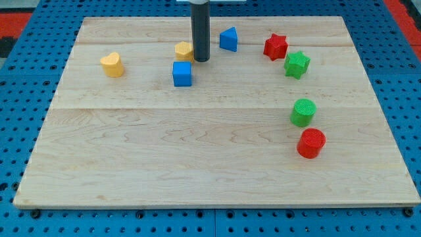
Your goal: Place the cube diagonal bottom right to the heart
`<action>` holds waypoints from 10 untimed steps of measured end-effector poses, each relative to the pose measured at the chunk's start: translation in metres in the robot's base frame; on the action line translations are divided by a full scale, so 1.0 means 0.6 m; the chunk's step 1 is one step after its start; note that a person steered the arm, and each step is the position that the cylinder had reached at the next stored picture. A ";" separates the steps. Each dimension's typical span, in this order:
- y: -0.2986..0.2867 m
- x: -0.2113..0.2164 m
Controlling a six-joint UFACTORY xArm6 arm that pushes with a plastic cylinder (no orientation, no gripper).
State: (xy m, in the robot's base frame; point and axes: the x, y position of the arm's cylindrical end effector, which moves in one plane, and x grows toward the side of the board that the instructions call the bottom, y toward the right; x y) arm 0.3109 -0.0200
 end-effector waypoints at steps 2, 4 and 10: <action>-0.067 0.071; -0.144 0.121; -0.317 0.005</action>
